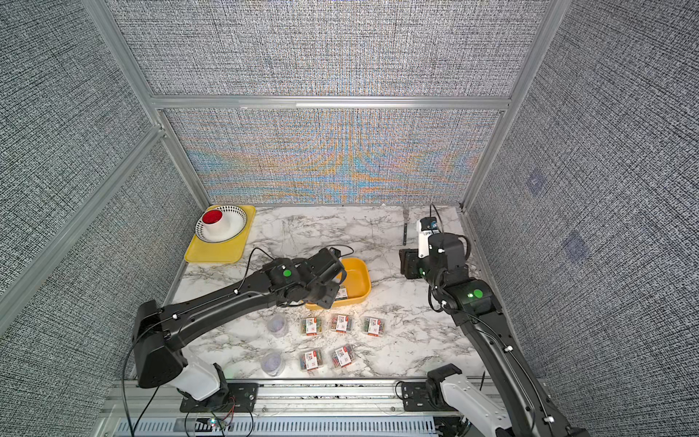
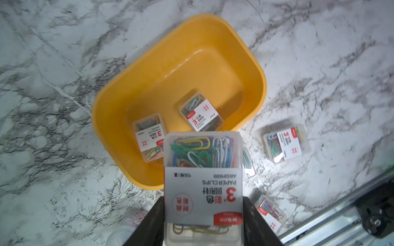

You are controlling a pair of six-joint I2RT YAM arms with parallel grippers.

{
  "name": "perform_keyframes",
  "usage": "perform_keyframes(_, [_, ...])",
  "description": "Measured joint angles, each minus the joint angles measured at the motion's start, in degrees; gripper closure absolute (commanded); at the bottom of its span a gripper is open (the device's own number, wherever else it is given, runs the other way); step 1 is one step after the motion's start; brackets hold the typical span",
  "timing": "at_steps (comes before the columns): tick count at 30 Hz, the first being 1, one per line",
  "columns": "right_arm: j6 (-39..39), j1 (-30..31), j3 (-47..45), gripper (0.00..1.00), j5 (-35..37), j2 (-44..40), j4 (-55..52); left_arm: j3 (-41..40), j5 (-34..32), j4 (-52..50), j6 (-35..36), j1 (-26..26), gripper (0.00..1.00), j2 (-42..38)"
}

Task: Take the paper clips out of the storage box
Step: Pick up the boxed paper clips from the storage box, then place the boxed paper clips at the center of the board.

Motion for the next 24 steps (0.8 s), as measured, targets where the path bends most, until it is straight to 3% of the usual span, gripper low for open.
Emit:
perform_keyframes(3, [-0.8,-0.7,3.2,0.35,1.6,-1.1,-1.6,-6.2,3.1,2.4,3.7,-1.5,0.54,-1.2])
perform_keyframes(7, [-1.7,-1.1,6.4,0.35,3.4,-1.7,-3.3,-8.3,7.4,5.4,7.1,-5.2,0.54,-1.1])
perform_keyframes(24, [-2.4,-1.4,8.0,0.35,5.0,-2.7,-7.2,0.1,14.4,9.8,15.7,-16.3,0.52,13.2])
